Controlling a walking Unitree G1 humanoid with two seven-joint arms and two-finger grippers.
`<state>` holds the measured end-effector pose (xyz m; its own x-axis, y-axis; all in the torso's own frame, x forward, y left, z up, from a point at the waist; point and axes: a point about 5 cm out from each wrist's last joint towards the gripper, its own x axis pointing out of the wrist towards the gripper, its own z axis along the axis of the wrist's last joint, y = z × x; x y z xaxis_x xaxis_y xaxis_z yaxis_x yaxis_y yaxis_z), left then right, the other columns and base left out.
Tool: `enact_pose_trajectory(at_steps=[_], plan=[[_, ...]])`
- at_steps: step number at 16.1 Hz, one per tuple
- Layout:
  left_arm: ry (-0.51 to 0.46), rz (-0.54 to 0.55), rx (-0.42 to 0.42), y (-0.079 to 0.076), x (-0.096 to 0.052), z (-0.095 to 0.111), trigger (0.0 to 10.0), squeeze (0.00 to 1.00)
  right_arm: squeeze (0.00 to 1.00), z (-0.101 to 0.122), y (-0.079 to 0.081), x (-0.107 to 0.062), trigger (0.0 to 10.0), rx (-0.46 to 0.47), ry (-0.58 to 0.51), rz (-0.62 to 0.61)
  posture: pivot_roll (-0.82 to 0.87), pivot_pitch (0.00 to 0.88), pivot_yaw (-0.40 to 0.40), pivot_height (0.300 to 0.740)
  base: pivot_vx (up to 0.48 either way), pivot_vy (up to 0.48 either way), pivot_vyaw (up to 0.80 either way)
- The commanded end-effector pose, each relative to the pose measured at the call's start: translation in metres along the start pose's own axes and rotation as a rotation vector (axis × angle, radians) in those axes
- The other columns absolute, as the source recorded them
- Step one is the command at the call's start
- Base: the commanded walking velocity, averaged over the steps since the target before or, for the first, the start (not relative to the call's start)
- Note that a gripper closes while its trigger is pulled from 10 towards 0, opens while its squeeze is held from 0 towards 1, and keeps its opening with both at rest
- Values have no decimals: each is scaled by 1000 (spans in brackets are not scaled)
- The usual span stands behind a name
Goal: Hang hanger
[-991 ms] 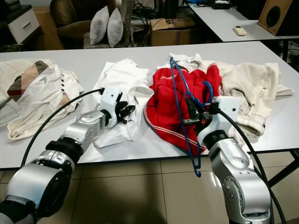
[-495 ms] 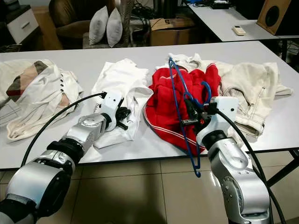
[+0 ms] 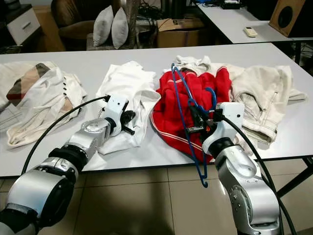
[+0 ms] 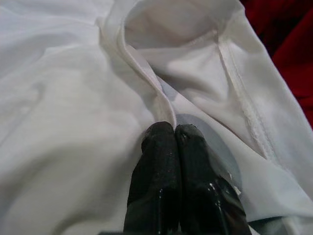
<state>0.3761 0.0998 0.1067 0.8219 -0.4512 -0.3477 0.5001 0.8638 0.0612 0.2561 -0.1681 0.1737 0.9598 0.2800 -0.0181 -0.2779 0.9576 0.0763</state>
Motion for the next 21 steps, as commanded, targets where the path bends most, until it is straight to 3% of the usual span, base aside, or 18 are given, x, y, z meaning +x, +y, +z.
enact_pose_trajectory(at_steps=[1, 5, 8, 10, 13, 15, 17, 21], plan=[[-54, 7, -48, 8, -2, 9, 0, 0, 0, -1, 2, 1, 10000, 23, 8, 12, -171, 0, 75, 740, 0, 0, 0], [-132, 0, -69, 23, -10, 21, 0, 0, 0, -9, 5, -7, 10000, 109, 48, 122, -172, 0, 81, 740, 0, 0, 0], [-183, -18, -17, 35, -18, 34, 0, 0, 0, -15, 14, -15, 10000, 211, 90, 260, -169, 0, 77, 740, 0, 0, 0], [-278, -33, 59, 44, -29, 57, 0, 0, 0, -25, 13, -20, 10000, 314, 171, 297, -151, 0, 51, 740, 0, 0, 0], [-320, -65, 119, 41, -34, 70, 0, 0, 0, -35, 13, -22, 10000, 360, 261, 318, -142, 0, 39, 740, 0, 0, 0], [-328, -156, 190, 31, -38, 74, 0, 0, 0, -42, 10, -15, 10000, 431, 288, 278, -141, 0, 39, 740, 0, 0, 0], [-294, -245, 238, 21, -42, 68, 0, 0, 0, -41, 8, -4, 10000, 516, 291, 252, -139, 0, 49, 740, 0, 0, 0], [-197, -320, 311, 12, -45, 49, 0, 0, 0, -29, 9, 19, 10000, 650, 231, 291, -134, 0, 51, 740, 0, 0, 0]])
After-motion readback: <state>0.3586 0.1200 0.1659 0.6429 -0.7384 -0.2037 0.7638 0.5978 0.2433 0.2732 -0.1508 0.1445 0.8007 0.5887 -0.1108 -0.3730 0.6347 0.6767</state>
